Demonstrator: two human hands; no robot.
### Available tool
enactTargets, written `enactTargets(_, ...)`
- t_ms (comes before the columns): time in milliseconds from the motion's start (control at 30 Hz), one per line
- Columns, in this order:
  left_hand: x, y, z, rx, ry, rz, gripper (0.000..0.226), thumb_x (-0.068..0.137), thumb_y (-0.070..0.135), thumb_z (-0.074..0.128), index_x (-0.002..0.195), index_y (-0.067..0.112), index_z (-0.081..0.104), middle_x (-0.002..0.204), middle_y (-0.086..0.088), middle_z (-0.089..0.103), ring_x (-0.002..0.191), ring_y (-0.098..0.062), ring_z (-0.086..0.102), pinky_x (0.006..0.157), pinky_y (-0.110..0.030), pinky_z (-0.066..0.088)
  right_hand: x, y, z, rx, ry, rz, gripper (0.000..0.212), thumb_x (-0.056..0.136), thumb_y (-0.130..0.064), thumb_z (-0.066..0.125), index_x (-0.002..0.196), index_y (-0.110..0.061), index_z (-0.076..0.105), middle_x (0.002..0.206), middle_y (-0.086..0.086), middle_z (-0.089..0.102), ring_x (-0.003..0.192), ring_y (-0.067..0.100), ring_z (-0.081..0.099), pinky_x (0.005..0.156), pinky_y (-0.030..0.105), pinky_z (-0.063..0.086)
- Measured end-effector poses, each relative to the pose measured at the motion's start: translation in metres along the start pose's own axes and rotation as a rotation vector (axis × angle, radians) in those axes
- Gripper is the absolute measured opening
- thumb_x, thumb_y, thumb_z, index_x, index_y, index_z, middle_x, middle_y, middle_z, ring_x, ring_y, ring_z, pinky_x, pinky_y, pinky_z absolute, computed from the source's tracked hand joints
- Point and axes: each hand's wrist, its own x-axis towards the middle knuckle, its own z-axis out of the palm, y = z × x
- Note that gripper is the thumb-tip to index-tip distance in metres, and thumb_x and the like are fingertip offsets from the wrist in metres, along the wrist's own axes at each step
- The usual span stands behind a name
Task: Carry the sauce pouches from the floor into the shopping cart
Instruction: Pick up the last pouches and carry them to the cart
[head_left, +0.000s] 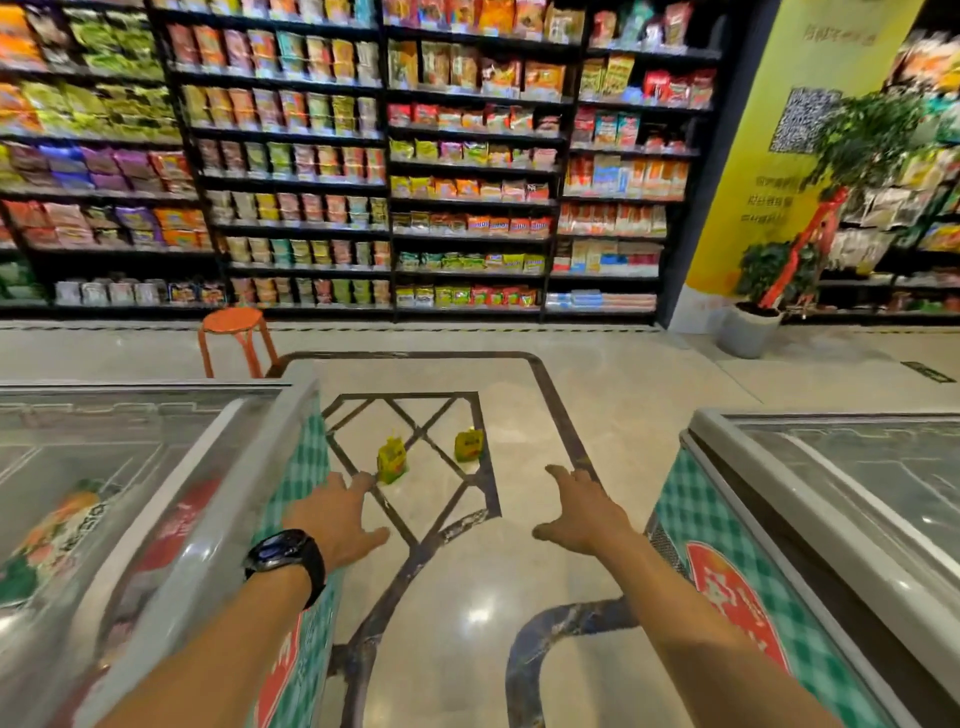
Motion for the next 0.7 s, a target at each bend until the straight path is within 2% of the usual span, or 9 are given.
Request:
enactTargets(233,0.187,0.016,0.007,0.012,-0.041,0.012,0.081,0.084,0.070,0.053,0.148,0.026,0.028,0.132,-0.008,0.049,0.115,-0.028,0.058,0.088,-0.039,0.054,0.186,0.020,-0.012,0.029,-0.032,0.039,0.096,0.078,-0.048,0.074,0.152,-0.024,0.018,0.155,0.011,0.028,0.138,0.034,0.037,0.106,0.047,0.043)
enactTargets(500,0.372,0.024,0.033,-0.066,-0.160,-0.112,0.085,0.082,0.075,0.050,0.150,0.031,0.025,0.136,-0.006,0.049,0.118,-0.028,0.058,0.090,-0.038,0.053,0.409,0.020,-0.023,0.067,-0.172,-0.013,0.093,0.078,-0.043,0.074,0.151,-0.021,0.021,0.147,0.013,0.035,0.131,0.035,0.044,0.100,0.044,0.046)
enactTargets(700,0.502,0.010,0.053,-0.139,-0.210,-0.180,0.083,0.083,0.070,0.054,0.151,0.030,0.026,0.137,-0.005,0.048,0.122,-0.028,0.056,0.093,-0.038,0.051,0.556,0.007,-0.016,0.089,-0.268,-0.018,0.085,0.079,-0.040,0.075,0.147,-0.020,0.028,0.143,0.013,0.039,0.124,0.033,0.051,0.099,0.042,0.047)
